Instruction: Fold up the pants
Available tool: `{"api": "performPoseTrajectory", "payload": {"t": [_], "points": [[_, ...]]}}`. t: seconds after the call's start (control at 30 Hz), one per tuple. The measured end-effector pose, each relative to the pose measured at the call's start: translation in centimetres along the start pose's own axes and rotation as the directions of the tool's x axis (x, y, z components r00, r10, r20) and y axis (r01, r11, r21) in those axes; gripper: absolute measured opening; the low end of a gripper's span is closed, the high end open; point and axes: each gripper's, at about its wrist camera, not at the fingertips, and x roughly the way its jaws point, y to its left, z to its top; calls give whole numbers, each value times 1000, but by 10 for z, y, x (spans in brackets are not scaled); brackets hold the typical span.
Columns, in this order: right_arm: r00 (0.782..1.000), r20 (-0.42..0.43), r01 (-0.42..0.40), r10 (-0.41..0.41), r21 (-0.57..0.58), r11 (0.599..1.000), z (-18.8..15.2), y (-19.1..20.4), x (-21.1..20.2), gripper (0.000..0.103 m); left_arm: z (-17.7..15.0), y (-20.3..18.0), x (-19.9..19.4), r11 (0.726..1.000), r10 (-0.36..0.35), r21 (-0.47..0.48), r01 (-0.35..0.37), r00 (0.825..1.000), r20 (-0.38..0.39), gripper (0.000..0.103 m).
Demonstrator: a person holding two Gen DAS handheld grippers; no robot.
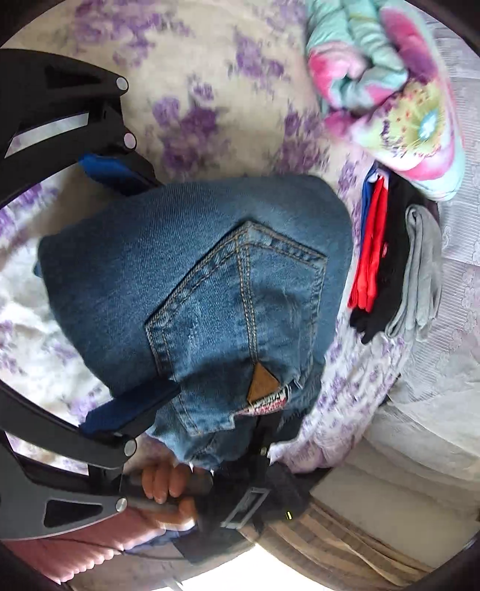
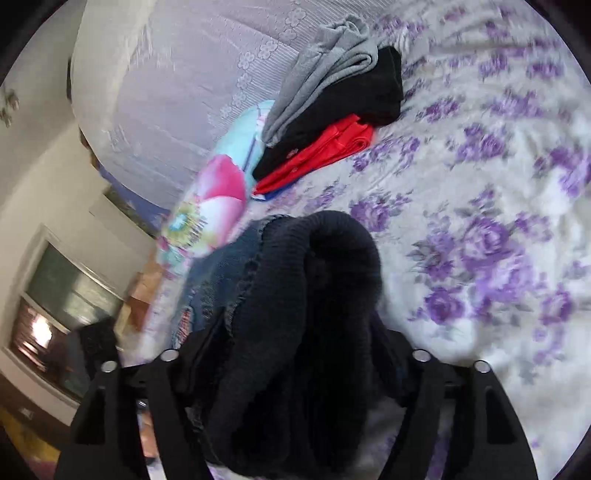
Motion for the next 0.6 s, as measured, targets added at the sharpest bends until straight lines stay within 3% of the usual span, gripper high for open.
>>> {"api": "performPoseTrajectory", "payload": {"t": [0.1,0.13,0.17,0.23,0.27,0.37,0.4,0.47,0.53,0.6], "points": [[984,143,118,-106,-76,990,-13,28,-41,77,2,0,-34,996,83,3,-84,992,92,90],[971,208,141,-116,-110,984,-18,40,-53,77,3,-2,-51,991,131,15,-135,979,154,91],[956,270,159,-113,-155,975,-23,59,-66,77,4,-6,-68,979,193,23,-204,955,224,92],[944,311,179,-106,-215,960,-24,84,-70,77,7,-19,-87,970,223,29,-243,925,309,95],[947,304,183,-105,-242,953,-24,97,-66,77,9,-25,-89,970,213,41,-238,923,321,96],[975,198,151,-99,-270,951,-37,109,-36,75,5,-47,-60,970,168,133,-205,955,245,96],[980,143,173,-141,-250,953,-46,103,-21,73,-1,-49,-45,963,187,153,-220,961,201,96],[969,143,234,-203,-258,937,-57,93,-4,72,-12,-42,-10,956,239,158,-249,968,78,99],[959,150,276,-240,-312,909,-59,109,-8,73,-16,-26,8,970,222,104,-222,975,5,99],[956,186,279,-229,-320,906,-63,127,-24,79,-9,-15,-6,987,164,3,-164,986,-28,99]]}}
